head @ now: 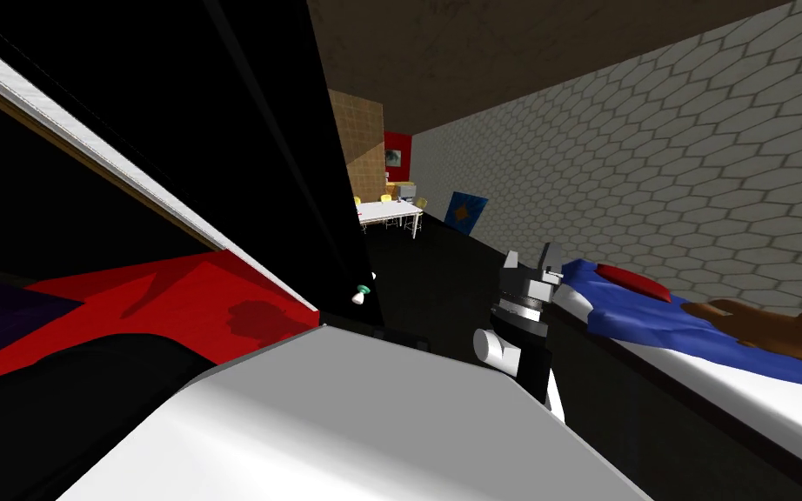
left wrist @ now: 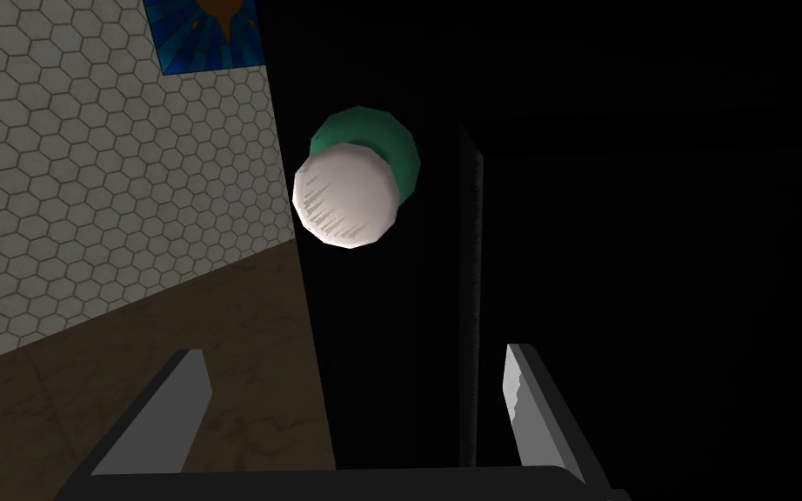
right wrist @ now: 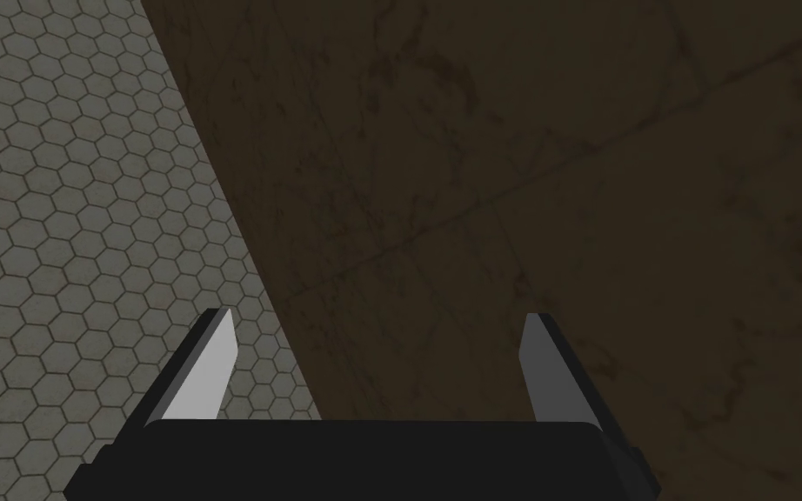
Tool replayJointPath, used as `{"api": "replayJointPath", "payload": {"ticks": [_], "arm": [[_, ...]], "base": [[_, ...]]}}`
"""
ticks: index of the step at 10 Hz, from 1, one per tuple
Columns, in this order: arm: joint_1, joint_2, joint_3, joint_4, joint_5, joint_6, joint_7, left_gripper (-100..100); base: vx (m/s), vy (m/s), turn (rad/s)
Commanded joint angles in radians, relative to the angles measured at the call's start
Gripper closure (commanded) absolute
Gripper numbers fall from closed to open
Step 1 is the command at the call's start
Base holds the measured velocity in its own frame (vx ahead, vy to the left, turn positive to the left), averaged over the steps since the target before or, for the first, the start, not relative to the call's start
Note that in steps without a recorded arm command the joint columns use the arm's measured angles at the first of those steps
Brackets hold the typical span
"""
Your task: Push the door open
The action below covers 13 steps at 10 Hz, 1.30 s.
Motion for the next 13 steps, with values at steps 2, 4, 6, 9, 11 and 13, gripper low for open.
{"api": "replayJointPath", "payload": {"ticks": [2,4,6,9,11,13], "arm": [[-0.009,0.018,0.002,-0.012,0.008,0.028,0.014,-100],[-0.016,-0.007,0.004,-0.018,0.014,0.045,0.022,-100],[-0.014,0.003,0.004,-0.013,0.012,0.036,0.018,100],[-0.014,0.003,0.004,-0.013,0.012,0.036,0.018,100],[-0.014,0.003,0.004,-0.013,0.012,0.036,0.018,100],[-0.024,0.027,0.024,-0.007,0.048,0.058,0.013,-100]], "base": [[0.234,-0.022,-0.049],[0.200,-0.070,-0.047],[0.038,-0.018,0.003],[-0.028,0.013,-0.002],[-0.005,0.002,0.000],[0.034,-0.111,0.159]]}}
